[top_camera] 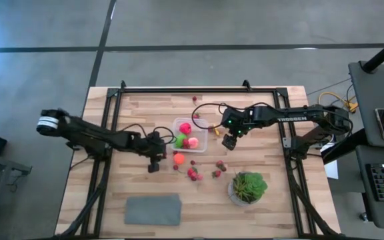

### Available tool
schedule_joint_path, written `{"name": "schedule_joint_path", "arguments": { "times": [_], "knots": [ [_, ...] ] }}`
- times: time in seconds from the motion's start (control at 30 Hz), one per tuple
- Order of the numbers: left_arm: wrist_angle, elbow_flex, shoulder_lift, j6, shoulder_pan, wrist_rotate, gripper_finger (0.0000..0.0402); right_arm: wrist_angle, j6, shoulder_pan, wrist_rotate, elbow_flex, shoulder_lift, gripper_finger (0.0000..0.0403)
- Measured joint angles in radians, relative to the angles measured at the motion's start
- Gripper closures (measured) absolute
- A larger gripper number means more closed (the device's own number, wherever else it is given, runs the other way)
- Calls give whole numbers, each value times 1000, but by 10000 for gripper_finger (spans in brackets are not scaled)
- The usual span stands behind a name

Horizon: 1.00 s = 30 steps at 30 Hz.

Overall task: Pick and placing Produce into tupperware
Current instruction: Put the red cherry into the transparent bin

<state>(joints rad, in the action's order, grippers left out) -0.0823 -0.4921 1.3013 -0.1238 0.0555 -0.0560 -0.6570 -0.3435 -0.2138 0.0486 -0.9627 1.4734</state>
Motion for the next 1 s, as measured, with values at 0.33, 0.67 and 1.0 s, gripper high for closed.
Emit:
{"name": "schedule_joint_path", "arguments": {
  "times": [0.33, 0.67, 1.0],
  "knots": [
    [-102, -58, -216, 119, -22, -104, 318, 32, 11, 0, -27, 0, 0, 158],
    [134, -103, -73, 372, -118, -107, 318, 50, 14, 0, -27, 0, 0, 161],
    [156, -277, 159, 365, -194, -108, 302, 38, -4, 16, -26, -18, 0, 157]
  ]
}}
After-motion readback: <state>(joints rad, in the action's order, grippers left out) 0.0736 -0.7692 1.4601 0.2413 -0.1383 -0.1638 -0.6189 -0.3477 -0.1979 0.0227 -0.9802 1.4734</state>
